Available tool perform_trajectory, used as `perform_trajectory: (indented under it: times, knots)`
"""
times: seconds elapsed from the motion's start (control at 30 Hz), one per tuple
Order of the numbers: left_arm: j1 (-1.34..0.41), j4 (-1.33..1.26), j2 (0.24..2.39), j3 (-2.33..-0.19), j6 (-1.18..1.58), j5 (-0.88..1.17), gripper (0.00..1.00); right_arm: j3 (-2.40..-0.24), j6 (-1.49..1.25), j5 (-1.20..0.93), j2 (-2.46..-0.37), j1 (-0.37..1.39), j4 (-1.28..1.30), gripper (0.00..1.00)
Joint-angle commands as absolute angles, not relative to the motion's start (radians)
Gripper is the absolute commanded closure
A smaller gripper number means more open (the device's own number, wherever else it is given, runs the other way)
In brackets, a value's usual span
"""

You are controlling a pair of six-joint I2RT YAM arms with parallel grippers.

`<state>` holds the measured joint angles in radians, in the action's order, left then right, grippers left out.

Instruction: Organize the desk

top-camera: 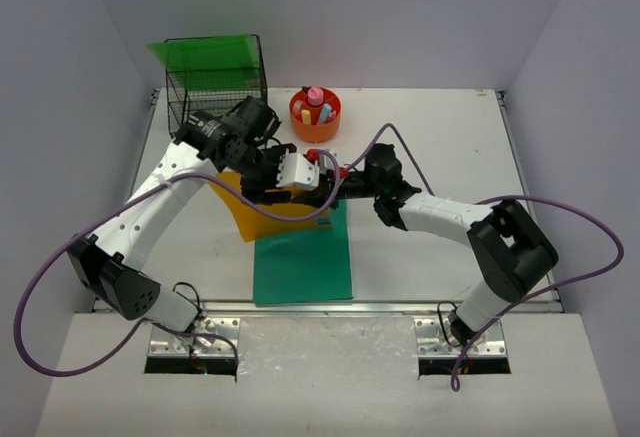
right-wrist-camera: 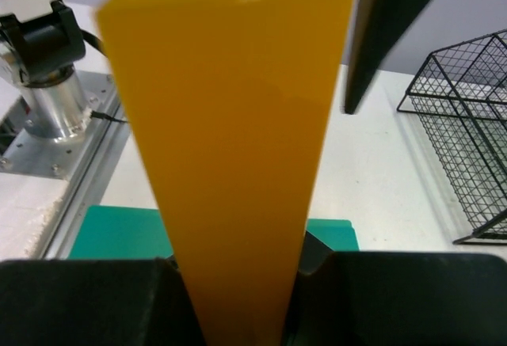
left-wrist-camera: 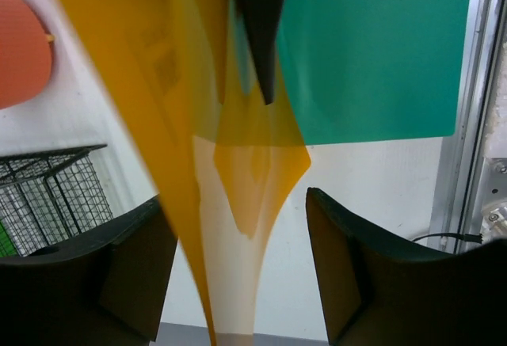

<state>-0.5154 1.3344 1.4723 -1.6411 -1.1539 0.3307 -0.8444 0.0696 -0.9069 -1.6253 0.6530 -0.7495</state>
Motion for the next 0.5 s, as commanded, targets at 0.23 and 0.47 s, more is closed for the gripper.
perform_trajectory:
  times: [0.23, 0.47]
  knots:
    - [-0.608, 1.32, 1.513, -1.538, -1.028, 0.233, 0.7, -0.879, 0.251, -0.895, -1.571, 0.69, -0.733, 1.0]
    - [-0.635, 1.319, 1.506, -1.489, -1.04, 0.116, 0.8, -0.876, 0.282, -0.897, -1.565, 0.692, -0.701, 1.0]
